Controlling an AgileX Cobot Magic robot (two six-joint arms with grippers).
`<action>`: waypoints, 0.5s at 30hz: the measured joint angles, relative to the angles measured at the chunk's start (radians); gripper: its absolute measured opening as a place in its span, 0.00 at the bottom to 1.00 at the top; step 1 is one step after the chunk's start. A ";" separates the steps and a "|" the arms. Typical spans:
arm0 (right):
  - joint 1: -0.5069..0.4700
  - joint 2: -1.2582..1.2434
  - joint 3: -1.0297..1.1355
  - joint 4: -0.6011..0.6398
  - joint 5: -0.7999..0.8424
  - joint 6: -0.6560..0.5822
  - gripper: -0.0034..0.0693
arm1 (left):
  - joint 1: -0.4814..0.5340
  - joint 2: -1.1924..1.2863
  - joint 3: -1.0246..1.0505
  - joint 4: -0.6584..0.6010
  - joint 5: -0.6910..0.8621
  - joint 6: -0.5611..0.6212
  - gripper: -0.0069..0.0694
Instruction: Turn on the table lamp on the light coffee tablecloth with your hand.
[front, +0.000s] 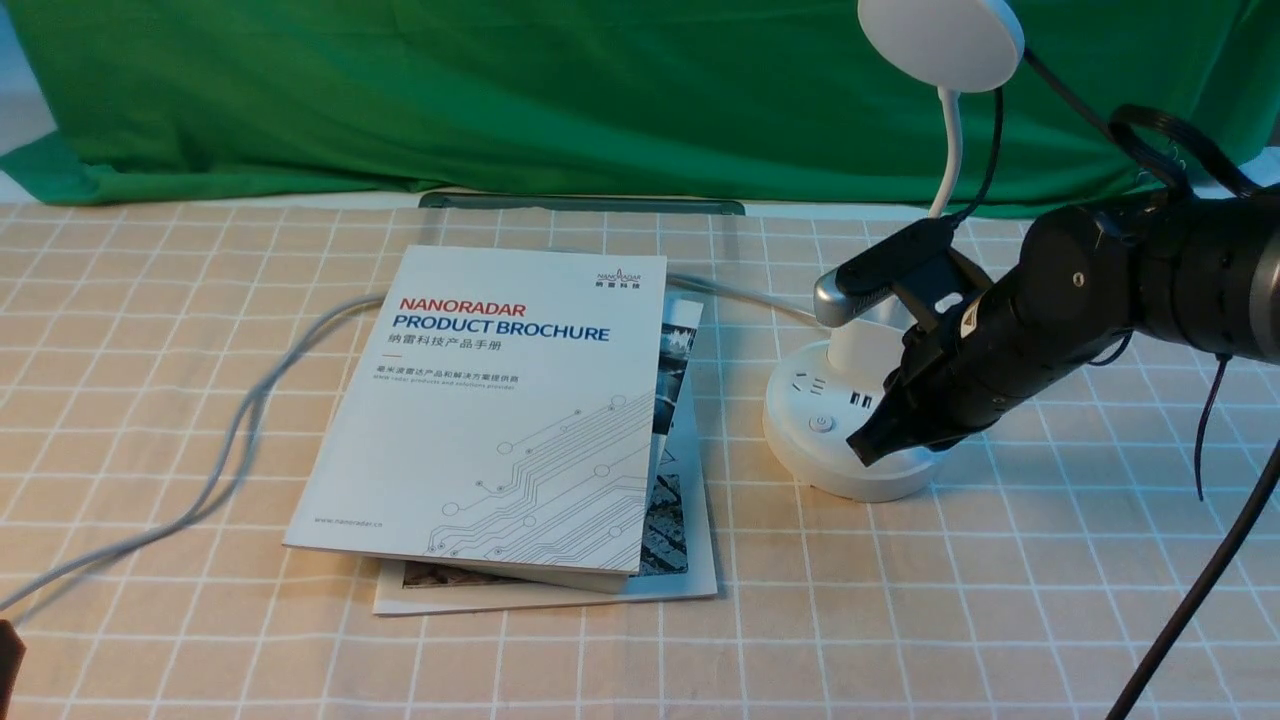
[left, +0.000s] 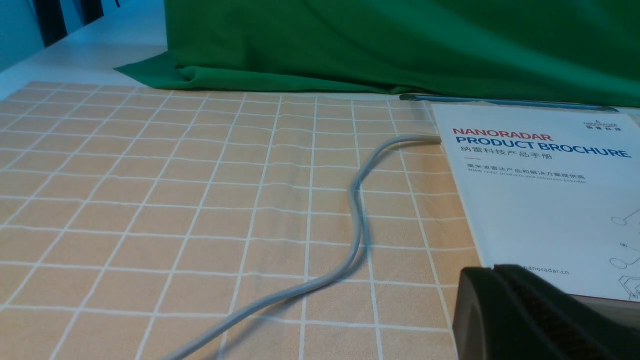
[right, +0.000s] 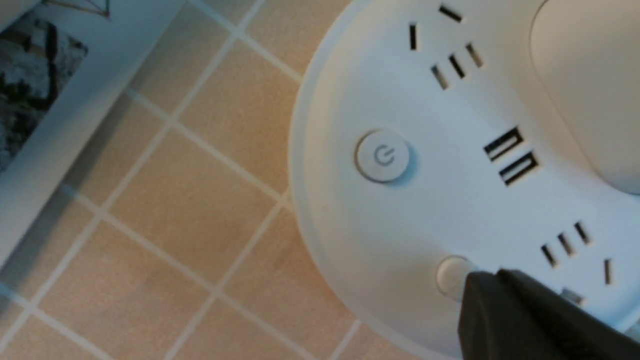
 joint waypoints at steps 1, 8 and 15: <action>0.000 0.002 0.000 0.000 -0.001 0.000 0.09 | 0.000 0.000 0.000 0.000 0.000 0.000 0.12; 0.000 0.020 0.000 -0.001 -0.043 0.000 0.09 | 0.000 0.000 0.000 0.000 0.000 0.000 0.12; 0.000 0.020 0.000 -0.001 -0.059 0.000 0.09 | 0.000 0.000 0.000 0.000 0.000 0.000 0.12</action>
